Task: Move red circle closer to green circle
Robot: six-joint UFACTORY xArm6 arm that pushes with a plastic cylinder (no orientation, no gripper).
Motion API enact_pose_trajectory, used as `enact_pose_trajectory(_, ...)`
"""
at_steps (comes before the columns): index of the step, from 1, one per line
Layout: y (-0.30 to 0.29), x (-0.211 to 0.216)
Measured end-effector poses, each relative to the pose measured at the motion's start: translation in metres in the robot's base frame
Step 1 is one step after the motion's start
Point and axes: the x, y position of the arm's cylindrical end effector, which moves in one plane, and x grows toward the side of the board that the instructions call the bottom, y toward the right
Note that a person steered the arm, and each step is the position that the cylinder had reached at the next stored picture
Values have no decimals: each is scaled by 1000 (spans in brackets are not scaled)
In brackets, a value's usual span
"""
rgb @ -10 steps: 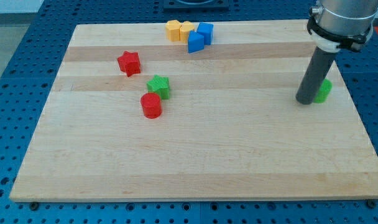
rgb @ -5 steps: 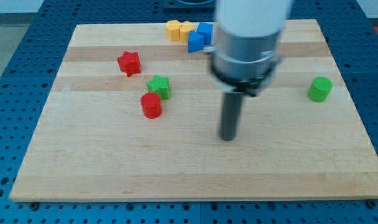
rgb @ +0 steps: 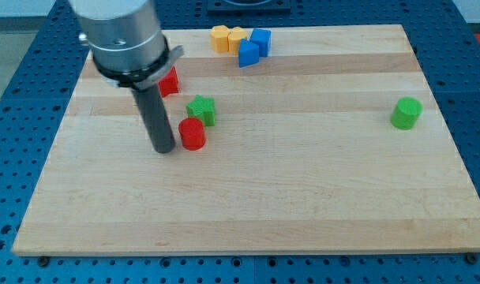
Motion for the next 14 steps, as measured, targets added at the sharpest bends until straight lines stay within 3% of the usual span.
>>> enact_pose_trajectory(4, 94, -30)
enact_pose_trajectory(6, 145, -67)
enact_pose_trajectory(8, 153, -113)
enact_pose_trajectory(10, 199, -115)
enact_pose_trajectory(14, 206, -70)
